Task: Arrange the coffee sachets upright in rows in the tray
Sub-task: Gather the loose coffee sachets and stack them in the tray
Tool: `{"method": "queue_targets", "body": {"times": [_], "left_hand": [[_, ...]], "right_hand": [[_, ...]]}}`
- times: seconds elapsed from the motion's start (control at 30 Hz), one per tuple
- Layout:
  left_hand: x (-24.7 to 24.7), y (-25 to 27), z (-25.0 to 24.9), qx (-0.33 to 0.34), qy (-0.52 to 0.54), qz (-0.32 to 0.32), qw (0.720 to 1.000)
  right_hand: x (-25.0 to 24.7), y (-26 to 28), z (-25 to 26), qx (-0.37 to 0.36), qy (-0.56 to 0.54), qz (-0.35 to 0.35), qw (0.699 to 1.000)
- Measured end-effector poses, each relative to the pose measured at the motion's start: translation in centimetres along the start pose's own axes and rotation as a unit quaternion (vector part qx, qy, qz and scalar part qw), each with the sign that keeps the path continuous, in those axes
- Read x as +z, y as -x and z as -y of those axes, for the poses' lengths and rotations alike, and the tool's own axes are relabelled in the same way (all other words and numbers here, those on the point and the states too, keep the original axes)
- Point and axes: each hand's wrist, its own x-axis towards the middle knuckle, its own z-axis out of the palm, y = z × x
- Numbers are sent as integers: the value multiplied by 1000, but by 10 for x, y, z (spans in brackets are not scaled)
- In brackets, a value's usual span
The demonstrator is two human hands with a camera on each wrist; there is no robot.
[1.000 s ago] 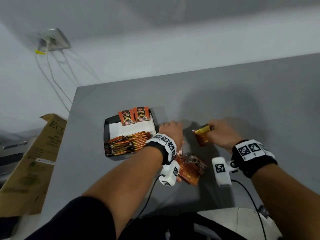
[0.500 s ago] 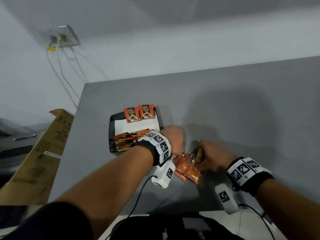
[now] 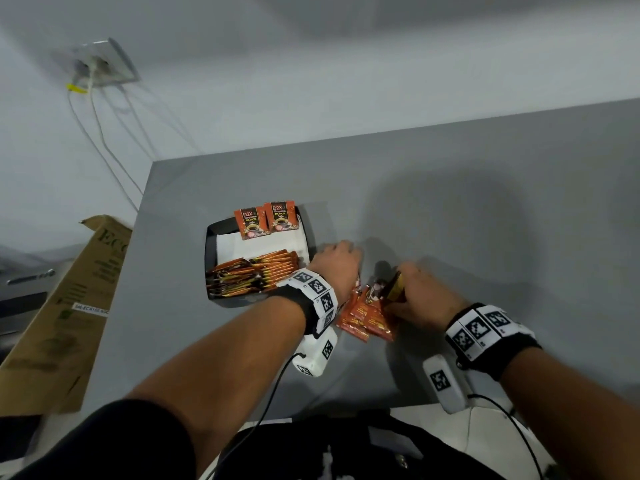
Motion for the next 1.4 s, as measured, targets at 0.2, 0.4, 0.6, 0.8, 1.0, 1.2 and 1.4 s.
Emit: {"method": "queue_targets", "body": {"times": [0.2,0.4,0.6,0.8,1.0,1.2,1.4], "left_hand": [[-10,3,4,-20,93,-23,995],[-47,19,12,-26,220,-10,975],[-19,44,1,-8,267,91,959],[2,30,-8,-14,245,63,967],[-2,12,-15,36,142,64,987],[5,7,-14,72,107,34,991],[11,7,-18,79,151,-1,985]], "right_hand": [[-12,1,9,-36,-74,36,996],[4,-10,3,-2,12,26,1000],[1,-12,-10,-38,-40,-16,998],[-16,-7,-26,5,-135,-44,990],[-11,2,-20,-56,-85,-27,994],[10,-4,-19,-41,-7,-12,999],[22,-2,-21,-36,-5,-47,998]]}}
